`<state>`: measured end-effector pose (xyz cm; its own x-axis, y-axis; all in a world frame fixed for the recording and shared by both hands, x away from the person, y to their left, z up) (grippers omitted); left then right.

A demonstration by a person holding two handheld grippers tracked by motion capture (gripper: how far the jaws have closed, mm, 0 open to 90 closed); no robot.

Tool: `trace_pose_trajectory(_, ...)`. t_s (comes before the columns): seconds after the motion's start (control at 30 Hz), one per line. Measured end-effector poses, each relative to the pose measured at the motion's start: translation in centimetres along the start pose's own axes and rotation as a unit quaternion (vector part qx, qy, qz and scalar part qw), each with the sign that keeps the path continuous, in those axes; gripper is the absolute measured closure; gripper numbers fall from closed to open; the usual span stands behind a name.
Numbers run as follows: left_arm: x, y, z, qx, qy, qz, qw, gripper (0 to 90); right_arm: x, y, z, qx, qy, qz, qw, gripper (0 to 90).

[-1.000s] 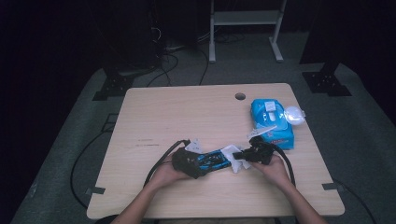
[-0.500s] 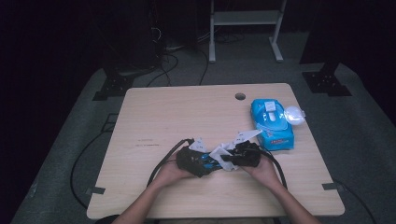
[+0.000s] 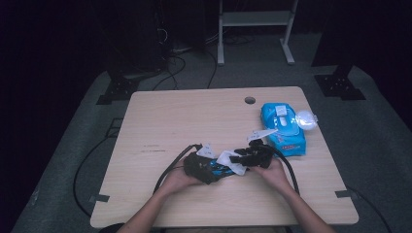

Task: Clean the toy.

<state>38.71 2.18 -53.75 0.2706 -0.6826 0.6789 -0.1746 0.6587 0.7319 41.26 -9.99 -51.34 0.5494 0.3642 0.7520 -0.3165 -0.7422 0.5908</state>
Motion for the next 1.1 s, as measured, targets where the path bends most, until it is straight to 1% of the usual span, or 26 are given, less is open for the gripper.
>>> trace_pose_trajectory(0.03, 0.0, 0.0, 0.0, 0.0, 0.001, 0.0, 1.0, 23.7, 0.0, 0.0, -0.1, 0.007, -0.003, 0.0, 1.0, 65.4)
trace_pose_trajectory(0.07, 0.0, 0.0, 0.0, 0.0, 0.001, -0.001, 1.0, 23.7, 0.0, 0.1, -0.1, 0.009, -0.001, -0.001, 1.0, 72.1)
trace_pose_trajectory(0.1, 0.0, 0.0, 0.0, 0.002, 0.001, 0.0, 1.0, 23.5, -0.1, 0.3, -0.1, 0.009, 0.003, -0.002, 1.0, 75.5)
trace_pose_trajectory(0.13, 0.0, 0.1, 0.0, 0.003, 0.003, -0.001, 1.0, 22.9, -0.1, 0.4, 0.0, 0.001, 0.009, -0.004, 0.9999, 81.0)
trace_pose_trajectory(0.17, 0.0, 0.2, 0.1, 0.002, 0.004, -0.001, 1.0, 22.5, -0.3, 0.6, 0.2, -0.013, 0.019, -0.013, 0.9996, 82.4)
trace_pose_trajectory(0.2, -0.1, 0.4, 0.0, 0.002, 0.002, -0.002, 1.0, 22.8, -0.6, 0.8, 0.4, -0.02, 0.025, -0.016, 0.9993, 83.9)
trace_pose_trajectory(0.23, -0.1, 0.5, 0.0, 0.001, 0.005, -0.003, 1.0, 23.6, -0.7, 1.0, 0.6, -0.022, 0.022, -0.019, 0.9993, 84.7)
trace_pose_trajectory(0.3, -0.2, 0.5, 0.0, 0.002, 0.005, -0.003, 1.0, 23.7, -1.2, 1.5, 0.9, -0.03, 0.026, -0.029, 0.9988, 85.7)
trace_pose_trajectory(0.37, -0.1, 0.4, 0.0, 0.003, 0.004, -0.003, 1.0, 23.7, -1.5, 1.8, 0.7, -0.027, 0.028, -0.032, 0.9987, 86.2)
trace_pose_trajectory(0.43, -0.1, 0.4, 0.0, 0.002, 0.003, -0.001, 1.0, 23.7, -1.7, 1.9, -0.1, -0.02, 0.039, -0.033, 0.9985, 86.3)
trace_pose_trajectory(0.47, -0.1, 0.4, 0.0, 0.001, 0.003, 0.0, 1.0, 23.8, -1.8, 1.7, -0.8, -0.014, 0.048, -0.034, 0.9982, 86.3)
trace_pose_trajectory(0.5, -0.1, 0.4, 0.0, 0.001, 0.002, -0.001, 1.0, 23.7, -1.8, 1.6, -1.3, -0.005, 0.051, -0.034, 0.9981, 86.3)
trace_pose_trajectory(0.53, -0.1, 0.4, 0.0, 0.002, 0.002, 0.001, 1.0, 23.7, -1.8, 1.3, -2.0, 0.005, 0.057, -0.037, 0.9976, 86.3)
trace_pose_trajectory(0.57, -0.1, 0.4, 0.0, 0.002, 0.003, 0.001, 1.0, 23.8, -1.8, 1.1, -2.5, 0.01, 0.065, -0.043, 0.9969, 86.3)
trace_pose_trajectory(0.6, -0.1, 0.4, 0.0, 0.002, 0.002, 0.0, 1.0, 23.7, -1.8, 0.9, -2.8, 0.008, 0.076, -0.046, 0.996, 86.0)
trace_pose_trajectory(0.67, -0.1, 0.4, 0.0, 0.003, 0.002, -0.001, 1.0, 23.8, -1.6, 1.0, -2.7, 0.001, 0.088, -0.048, 0.9949, 82.5)
trace_pose_trajectory(0.73, -0.1, 0.4, 0.0, 0.002, 0.001, -0.001, 1.0, 23.8, -1.5, 1.5, -2.4, -0.019, 0.103, -0.044, 0.9936, 74.0)
trace_pose_trajectory(0.77, -0.1, 0.4, 0.0, 0.002, 0.001, 0.0, 1.0, 23.8, -1.3, 1.9, -2.3, -0.024, 0.101, -0.034, 0.994, 71.0)
trace_pose_trajectory(0.8, -0.1, 0.4, 0.0, 0.002, 0.0, 0.001, 1.0, 23.8, -1.1, 2.1, -2.2, -0.022, 0.097, -0.026, 0.9946, 69.3)
trace_pose_trajectory(0.87, -0.1, 0.3, 0.0, 0.002, -0.001, 0.002, 1.0, 23.8, -0.9, 2.4, -1.6, -0.031, 0.09, -0.018, 0.9953, 60.4)
trace_pose_trajectory(0.93, 0.0, 0.3, 0.0, 0.002, -0.001, 0.001, 1.0, 23.8, -0.8, 2.1, -0.9, -0.028, 0.07, -0.015, 0.997, 55.5)
trace_pose_trajectory(1.0, 0.0, 0.3, 0.0, 0.001, -0.001, 0.001, 1.0, 23.8, -0.8, 1.5, -0.4, -0.021, 0.048, -0.015, 0.9985, 55.3)
trace_pose_trajectory(1.07, -0.1, 0.3, 0.0, 0.001, -0.001, 0.0, 1.0, 23.8, -0.8, 0.8, -0.2, -0.018, 0.037, -0.019, 0.999, 57.3)
trace_pose_trajectory(1.1, -0.1, 0.4, 0.0, 0.0, 0.0, 0.0, 1.0, 23.8, -0.7, 0.7, -0.2, -0.016, 0.03, -0.015, 0.9993, 60.0)
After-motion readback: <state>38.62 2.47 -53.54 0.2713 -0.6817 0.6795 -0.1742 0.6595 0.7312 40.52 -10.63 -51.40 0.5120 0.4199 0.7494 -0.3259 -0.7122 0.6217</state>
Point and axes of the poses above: each handheld gripper's, and its own axes: y roughly backward along the jaws, x roughly out of its top, z roughly to its right, the point moved 9 cm from there along -y, roughly forward along the jaws, and after that the axes turned 1 degree about -x, right-handed, at the moved point
